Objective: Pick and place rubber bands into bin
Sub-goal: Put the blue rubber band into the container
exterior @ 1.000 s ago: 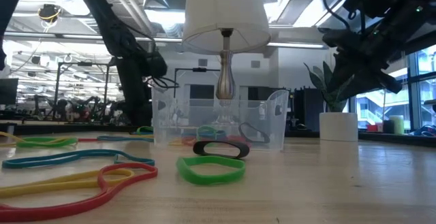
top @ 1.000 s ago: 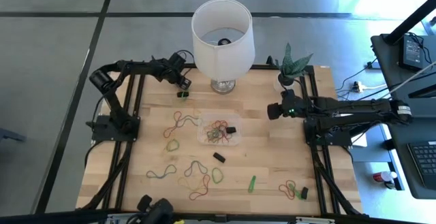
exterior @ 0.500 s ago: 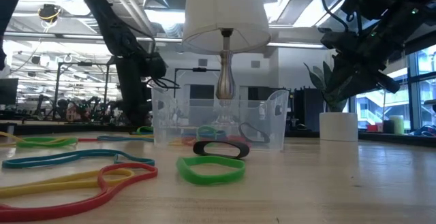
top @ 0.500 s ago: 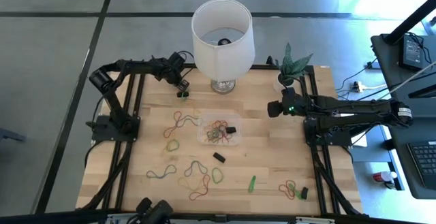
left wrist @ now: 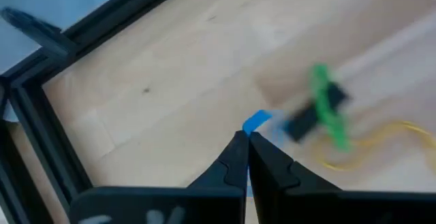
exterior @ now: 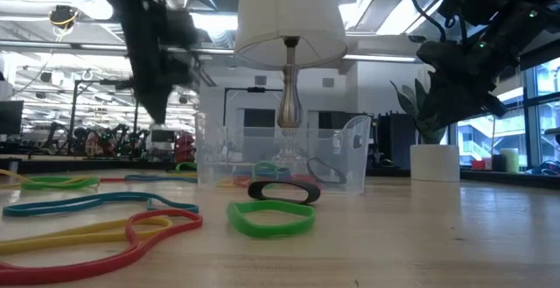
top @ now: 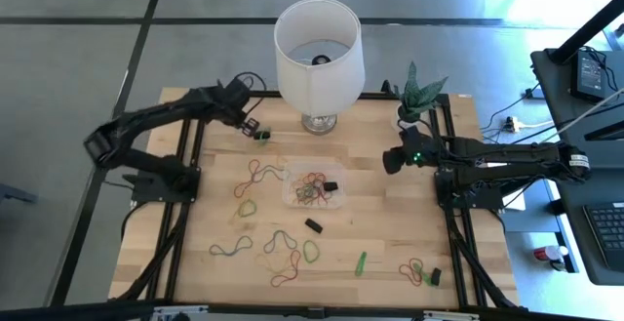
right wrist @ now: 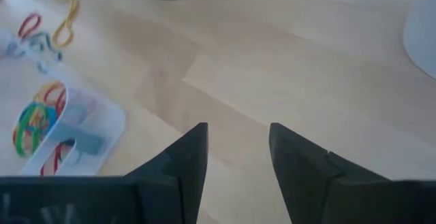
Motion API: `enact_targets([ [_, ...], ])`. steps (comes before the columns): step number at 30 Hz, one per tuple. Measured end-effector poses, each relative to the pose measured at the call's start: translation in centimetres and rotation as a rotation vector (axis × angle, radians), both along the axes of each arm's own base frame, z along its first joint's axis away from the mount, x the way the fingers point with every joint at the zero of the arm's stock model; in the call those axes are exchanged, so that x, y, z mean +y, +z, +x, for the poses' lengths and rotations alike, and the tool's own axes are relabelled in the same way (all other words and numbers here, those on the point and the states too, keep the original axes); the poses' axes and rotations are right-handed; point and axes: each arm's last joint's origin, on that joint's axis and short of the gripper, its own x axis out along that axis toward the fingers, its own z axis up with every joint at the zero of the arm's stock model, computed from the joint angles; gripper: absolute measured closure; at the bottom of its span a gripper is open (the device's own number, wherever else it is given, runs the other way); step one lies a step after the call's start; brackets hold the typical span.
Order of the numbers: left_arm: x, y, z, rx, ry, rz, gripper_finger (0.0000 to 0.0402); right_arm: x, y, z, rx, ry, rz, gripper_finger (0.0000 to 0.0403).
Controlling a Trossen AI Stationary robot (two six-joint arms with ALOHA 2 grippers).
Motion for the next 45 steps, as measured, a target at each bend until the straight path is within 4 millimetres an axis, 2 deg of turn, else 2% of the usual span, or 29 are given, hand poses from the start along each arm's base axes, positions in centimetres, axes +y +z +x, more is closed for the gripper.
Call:
enact_targets([
  [5,-4.5,3.1,1.4,-0.108,-0.192,0.038,0.0399,0.1,0.0,0.0,0.023,0.073,-0.017,0.0243],
  [8,-7.1,4.6,2.8,-0.124,-0.231,0.051,0.0399,0.1,0.0,0.0,0.034,0.104,-0.029,0.0243],
  [13,-11.0,6.7,6.5,-0.179,-0.308,0.115,0.0399,0.1,0.0,0.1,0.055,0.154,-0.056,0.0243],
  [17,-13.0,7.5,10.0,-0.174,-0.373,0.157,0.0399,0.2,0.0,0.1,0.059,0.171,-0.061,0.0243],
  [22,-13.9,6.7,14.2,-0.144,-0.432,0.114,0.0399,0.2,0.0,0.1,0.053,0.190,-0.040,0.0243],
  [29,-14.6,3.6,18.6,-0.079,-0.481,0.029,0.0399,0.4,-0.1,0.1,0.048,0.213,-0.018,0.0243],
  [38,-16.7,-0.5,21.4,-0.063,-0.571,-0.095,0.0399,0.5,-0.3,-0.1,0.078,0.229,0.008,0.0243],
  [45,-17.5,-3.1,22.2,-0.004,-0.581,-0.116,0.0396,0.5,-0.4,-0.2,0.085,0.232,0.013,0.0243],
])
